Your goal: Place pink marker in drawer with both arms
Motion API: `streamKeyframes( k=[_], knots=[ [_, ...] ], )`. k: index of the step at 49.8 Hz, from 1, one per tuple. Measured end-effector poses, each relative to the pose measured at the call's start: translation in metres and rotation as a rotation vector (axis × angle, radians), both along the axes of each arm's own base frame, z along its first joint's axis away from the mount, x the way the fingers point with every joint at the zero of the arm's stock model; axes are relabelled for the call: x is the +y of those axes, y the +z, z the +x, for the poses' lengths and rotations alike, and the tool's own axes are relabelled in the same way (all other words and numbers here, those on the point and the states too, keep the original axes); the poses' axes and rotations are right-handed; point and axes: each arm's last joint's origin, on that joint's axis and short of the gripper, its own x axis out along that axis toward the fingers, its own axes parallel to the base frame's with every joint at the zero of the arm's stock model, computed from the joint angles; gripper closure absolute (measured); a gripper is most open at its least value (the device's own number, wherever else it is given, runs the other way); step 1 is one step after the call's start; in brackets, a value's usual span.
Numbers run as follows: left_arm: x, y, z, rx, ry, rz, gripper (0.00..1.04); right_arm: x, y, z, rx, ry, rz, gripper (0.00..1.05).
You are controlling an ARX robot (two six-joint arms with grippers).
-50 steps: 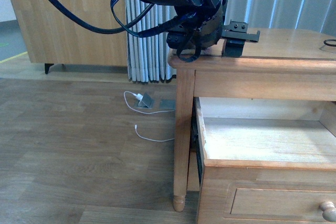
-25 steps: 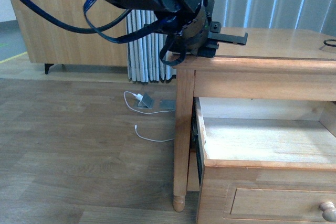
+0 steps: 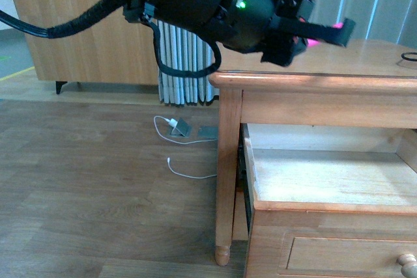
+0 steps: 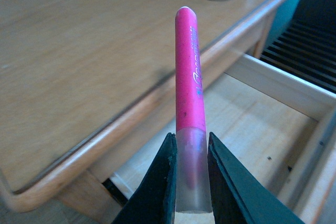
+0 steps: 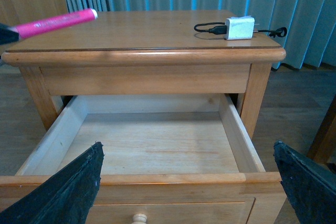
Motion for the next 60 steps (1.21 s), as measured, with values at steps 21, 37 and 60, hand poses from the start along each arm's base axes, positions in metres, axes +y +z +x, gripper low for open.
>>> streamKeyframes(
  k=[21,37,60],
  knots=[
    [-0.051,-0.088,0.025,0.066,0.003,0.182,0.91,0.0,0.0,0.0,0.0,0.0,0.0,0.08],
    [-0.087,-0.116,0.034,0.09,-0.027,0.214,0.91,0.0,0.0,0.0,0.0,0.0,0.0,0.08],
    [-0.077,-0.116,0.035,0.089,0.089,0.266,0.49,0.0,0.0,0.0,0.0,0.0,0.0,0.08]
  ],
)
